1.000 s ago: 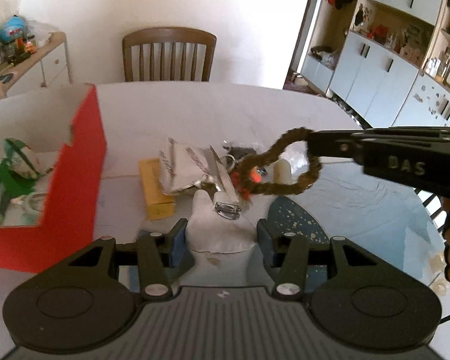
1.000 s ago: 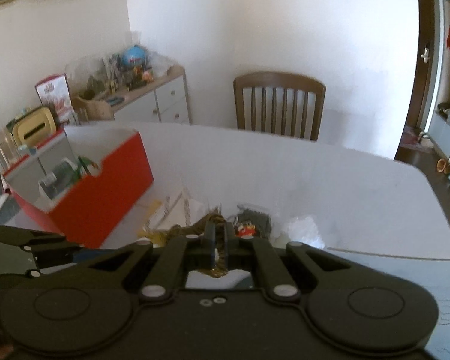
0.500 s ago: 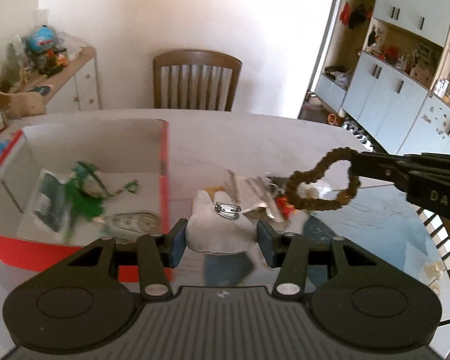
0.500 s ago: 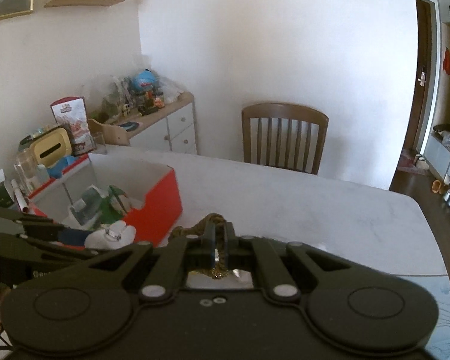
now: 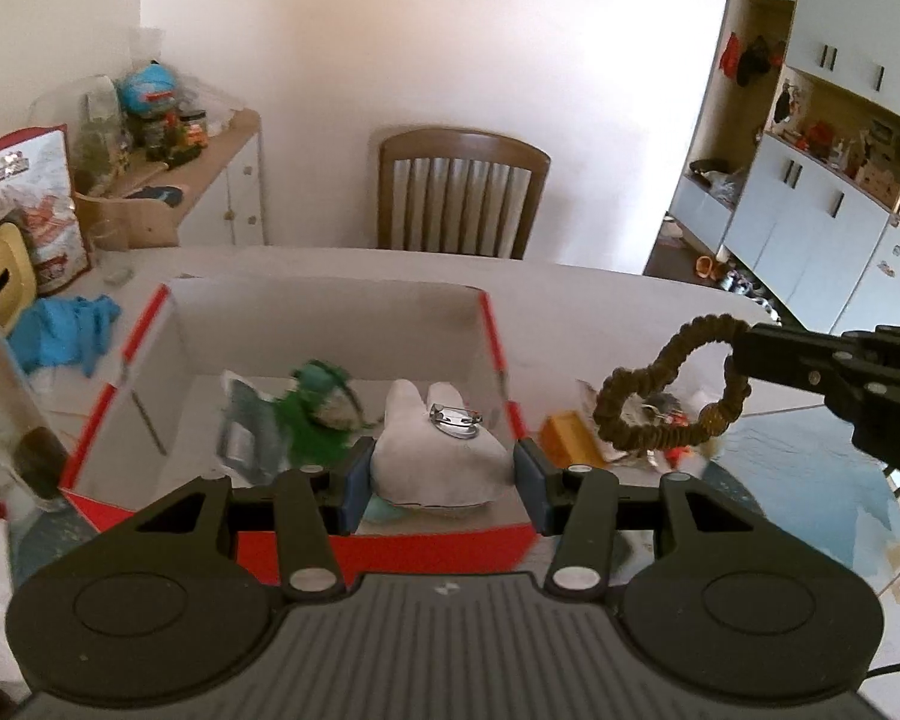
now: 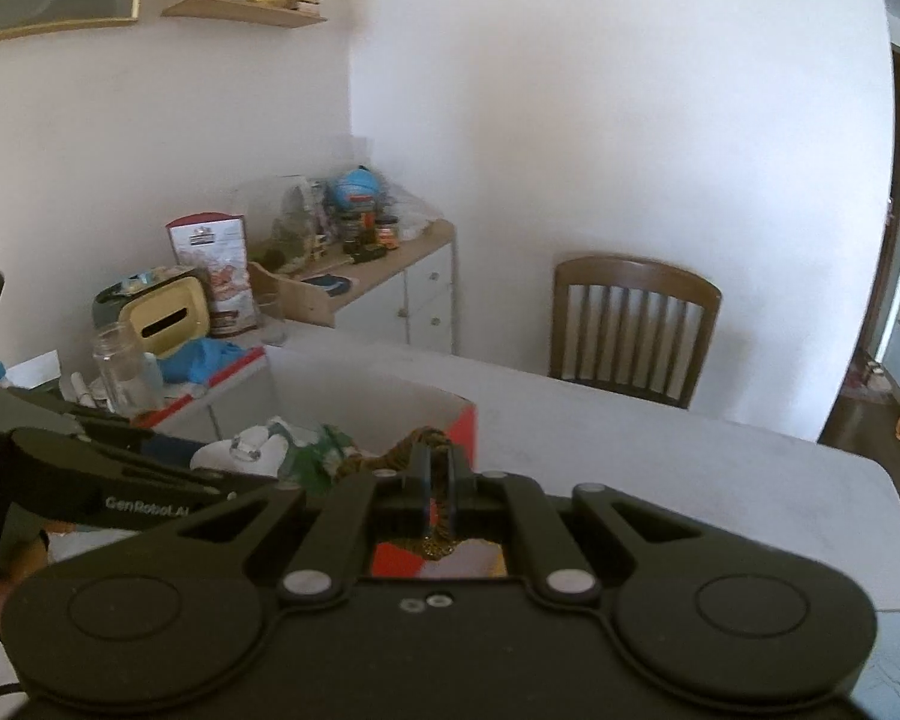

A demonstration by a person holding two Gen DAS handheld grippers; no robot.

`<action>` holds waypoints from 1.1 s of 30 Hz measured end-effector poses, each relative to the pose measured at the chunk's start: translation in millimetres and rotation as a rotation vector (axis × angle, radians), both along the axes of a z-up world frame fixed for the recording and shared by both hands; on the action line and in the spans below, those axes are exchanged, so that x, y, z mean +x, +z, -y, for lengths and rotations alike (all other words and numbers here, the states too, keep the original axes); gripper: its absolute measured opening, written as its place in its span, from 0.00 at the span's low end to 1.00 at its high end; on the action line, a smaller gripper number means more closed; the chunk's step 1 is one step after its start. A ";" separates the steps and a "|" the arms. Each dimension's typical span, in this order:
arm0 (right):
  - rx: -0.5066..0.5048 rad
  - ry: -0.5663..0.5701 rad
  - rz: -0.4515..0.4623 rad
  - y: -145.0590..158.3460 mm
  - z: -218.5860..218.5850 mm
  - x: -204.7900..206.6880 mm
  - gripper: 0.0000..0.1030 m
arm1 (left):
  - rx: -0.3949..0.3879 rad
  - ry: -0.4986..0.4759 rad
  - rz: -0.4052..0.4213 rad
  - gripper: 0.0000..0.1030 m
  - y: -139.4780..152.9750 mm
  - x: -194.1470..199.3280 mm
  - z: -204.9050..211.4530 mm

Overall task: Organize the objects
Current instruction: 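Lift the beaded string in the right tool and carry it over the box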

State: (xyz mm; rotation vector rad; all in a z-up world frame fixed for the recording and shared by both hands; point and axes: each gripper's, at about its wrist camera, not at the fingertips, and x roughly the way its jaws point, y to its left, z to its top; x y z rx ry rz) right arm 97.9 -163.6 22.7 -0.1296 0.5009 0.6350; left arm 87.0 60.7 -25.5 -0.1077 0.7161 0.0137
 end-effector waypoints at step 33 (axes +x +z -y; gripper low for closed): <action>-0.264 -0.004 -0.085 -87.3 -156.3 78.5 0.03 | 0.088 -0.050 -0.219 0.48 -80.3 99.3 -77.6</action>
